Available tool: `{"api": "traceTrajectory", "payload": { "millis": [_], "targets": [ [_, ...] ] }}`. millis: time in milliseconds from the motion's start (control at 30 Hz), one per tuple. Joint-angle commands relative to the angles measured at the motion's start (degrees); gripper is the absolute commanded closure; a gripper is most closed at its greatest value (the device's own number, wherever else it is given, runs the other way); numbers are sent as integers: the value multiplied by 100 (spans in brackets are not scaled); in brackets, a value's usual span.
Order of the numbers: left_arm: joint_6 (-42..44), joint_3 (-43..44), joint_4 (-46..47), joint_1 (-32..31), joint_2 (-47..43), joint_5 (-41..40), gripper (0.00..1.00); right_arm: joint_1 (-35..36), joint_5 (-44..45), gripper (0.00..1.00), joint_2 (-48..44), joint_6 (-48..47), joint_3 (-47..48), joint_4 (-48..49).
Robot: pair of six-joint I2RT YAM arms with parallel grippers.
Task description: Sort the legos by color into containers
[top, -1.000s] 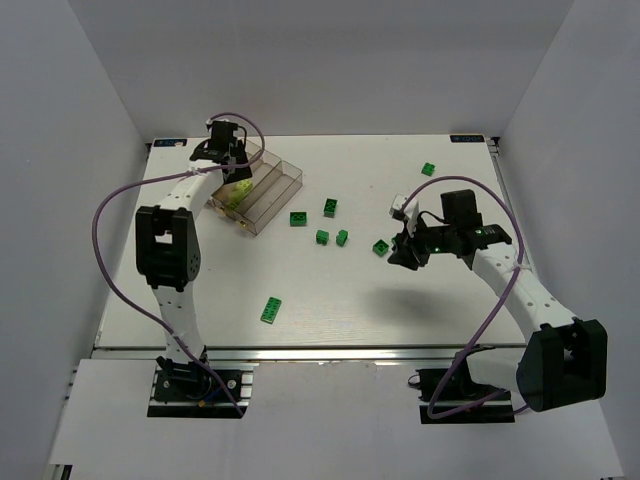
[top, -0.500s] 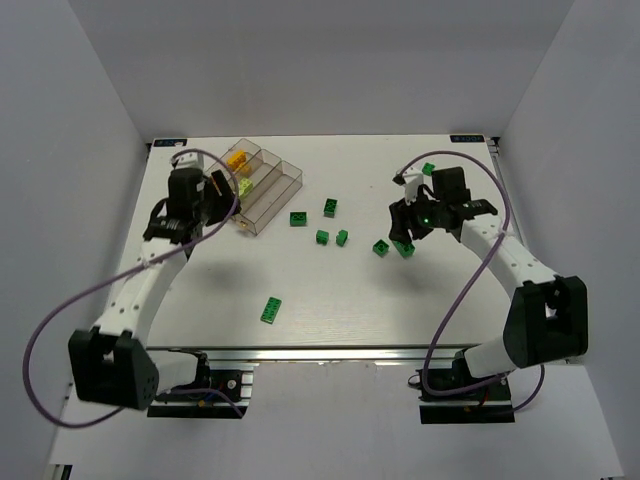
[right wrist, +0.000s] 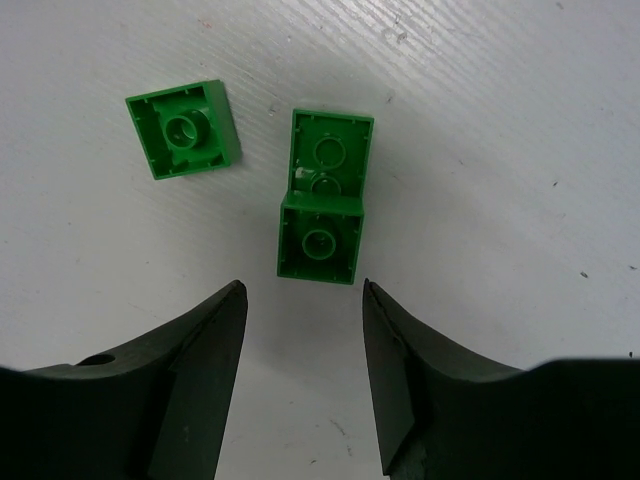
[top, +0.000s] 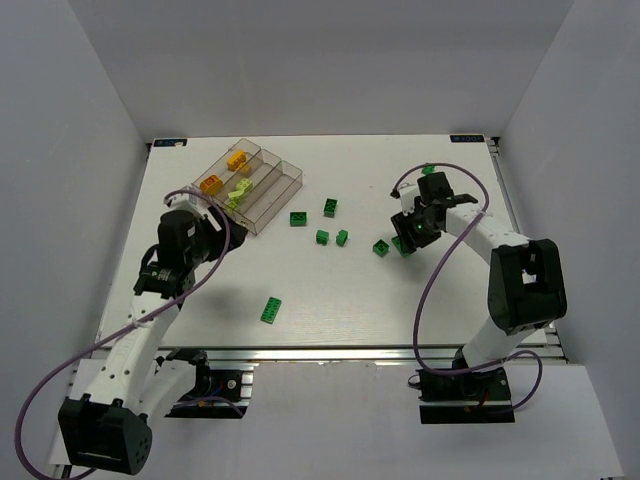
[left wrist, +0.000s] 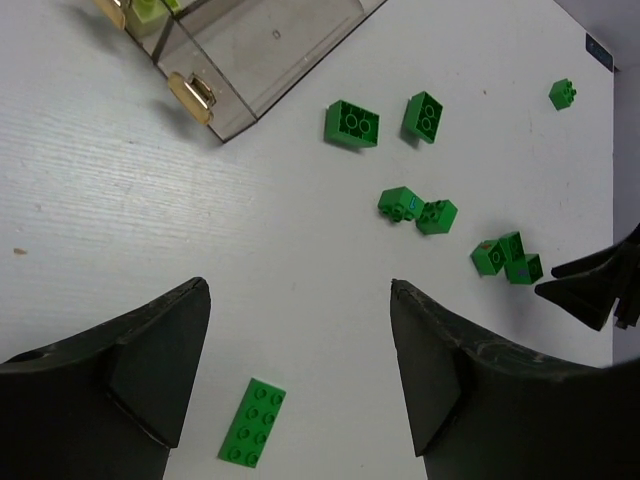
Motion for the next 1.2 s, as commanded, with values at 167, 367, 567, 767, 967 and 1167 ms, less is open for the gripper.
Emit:
{"api": "traceTrajectory", "payload": {
  "millis": [167, 367, 567, 767, 967, 1167],
  "targets": [
    [-340, -328, 222, 3, -360, 357, 17, 15, 98, 42, 361, -151, 404, -66],
    [-454, -416, 266, 3, -475, 384, 17, 15, 80, 43, 581, -116, 413, 22],
    [-656, -547, 468, 3, -536, 638, 14, 15, 116, 54, 616, -107, 395, 171],
    [-1235, -1030, 1486, 3, -554, 1454, 14, 24, -129, 89, 353, -274, 308, 303],
    [-2343, -1769, 3429, -260, -406, 2273, 14, 15, -1531, 100, -533, -1124, 193, 260],
    [-2423, -1498, 4043, -1252, 447, 2142, 18, 111, -3395, 100, -1421, -2195, -123, -3]
  ]
}}
